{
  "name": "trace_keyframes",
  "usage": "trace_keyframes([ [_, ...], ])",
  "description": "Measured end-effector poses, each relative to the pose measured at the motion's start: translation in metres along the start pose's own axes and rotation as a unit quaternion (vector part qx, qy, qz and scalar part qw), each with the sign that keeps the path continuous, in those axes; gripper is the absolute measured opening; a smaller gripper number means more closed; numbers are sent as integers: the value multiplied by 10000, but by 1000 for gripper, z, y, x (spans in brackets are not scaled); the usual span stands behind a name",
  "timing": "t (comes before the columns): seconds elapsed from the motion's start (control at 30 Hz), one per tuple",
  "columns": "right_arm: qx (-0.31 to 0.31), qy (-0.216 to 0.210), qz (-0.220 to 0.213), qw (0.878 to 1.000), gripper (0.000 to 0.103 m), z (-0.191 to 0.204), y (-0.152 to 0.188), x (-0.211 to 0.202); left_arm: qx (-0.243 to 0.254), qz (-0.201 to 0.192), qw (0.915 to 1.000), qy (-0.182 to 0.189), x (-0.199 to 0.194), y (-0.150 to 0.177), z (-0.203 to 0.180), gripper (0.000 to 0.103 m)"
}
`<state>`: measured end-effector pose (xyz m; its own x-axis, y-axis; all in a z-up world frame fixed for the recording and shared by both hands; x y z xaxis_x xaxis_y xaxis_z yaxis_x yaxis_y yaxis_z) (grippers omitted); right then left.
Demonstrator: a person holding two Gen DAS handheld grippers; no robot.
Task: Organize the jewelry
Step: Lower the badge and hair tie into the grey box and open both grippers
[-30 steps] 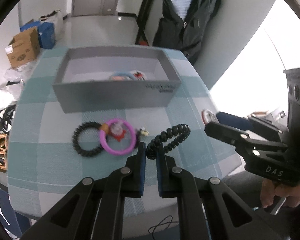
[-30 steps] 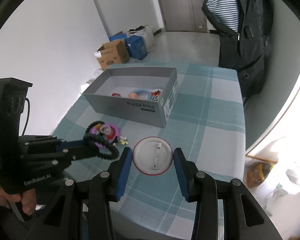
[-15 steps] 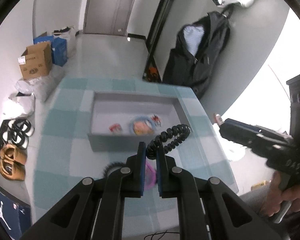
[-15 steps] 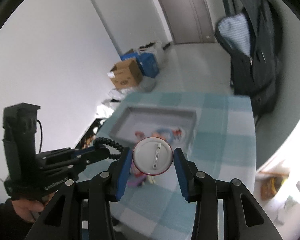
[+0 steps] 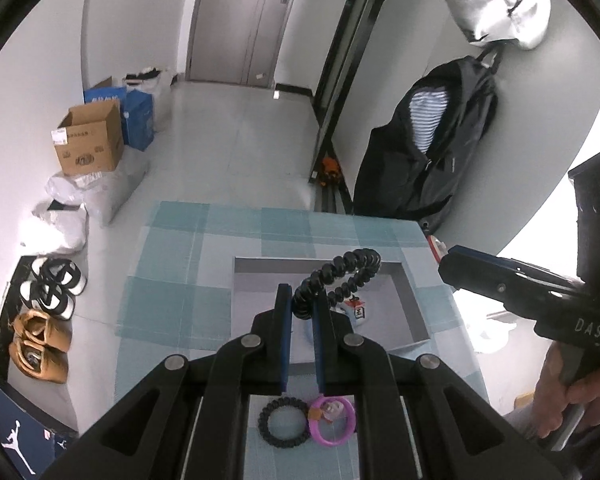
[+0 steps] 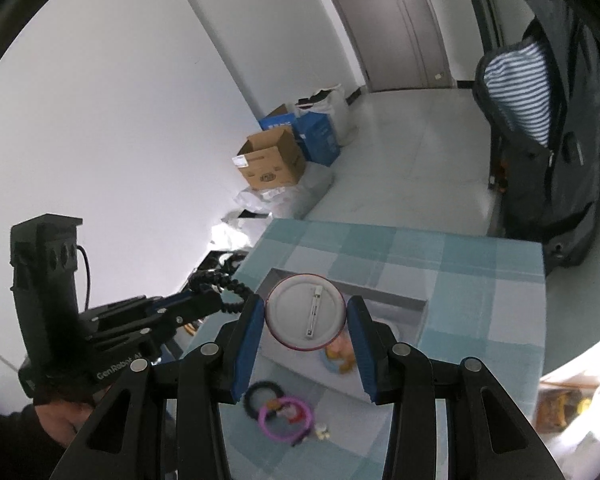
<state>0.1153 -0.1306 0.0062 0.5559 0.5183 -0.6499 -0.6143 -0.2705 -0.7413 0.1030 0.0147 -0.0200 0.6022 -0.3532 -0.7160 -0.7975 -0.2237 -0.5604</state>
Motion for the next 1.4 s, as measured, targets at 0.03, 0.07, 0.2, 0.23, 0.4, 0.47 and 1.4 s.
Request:
trace_keyframes([
  [0.03, 46, -23, 6, 10000, 42, -3, 0, 6, -4, 18, 10000, -12, 2, -1, 0, 5],
  [0.07, 77, -46, 14, 10000, 42, -5, 1, 8, 6, 50, 10000, -18, 6, -1, 1, 5],
  [0.2, 233, -116, 93, 9996, 41, -15, 5, 23, 48, 195, 9998, -25, 20, 1, 0, 5],
  [0.23, 255, -124, 115, 9995, 41, -16, 6, 25, 42, 224, 9997, -28, 21, 0, -1, 5],
  [0.4, 370, -162, 169, 9990, 41, -22, 8, 32, -26, 391, 9992, 55, 30, -2, -3, 5],
  [0.47, 423, -195, 221, 9987, 41, -24, 9, 36, 20, 428, 9991, 54, 33, -2, -4, 5],
  [1.4, 534, 68, 530, 9971, 56, -37, 17, 52, -392, 777, 9961, 149, 50, -4, 3, 47],
])
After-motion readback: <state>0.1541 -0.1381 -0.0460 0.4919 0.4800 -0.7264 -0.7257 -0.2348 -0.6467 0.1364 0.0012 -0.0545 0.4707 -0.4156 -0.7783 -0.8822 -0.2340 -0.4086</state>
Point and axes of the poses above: each gripper's, at about its wrist camera, not at the fingertips, and x roughly the way its jaws point, z to its left, y to its underside, the point moved 4 cm from there along x, roughly the way its jaws point, and after that the axes turned 15 degrees about -x, right-handed, at the moved point
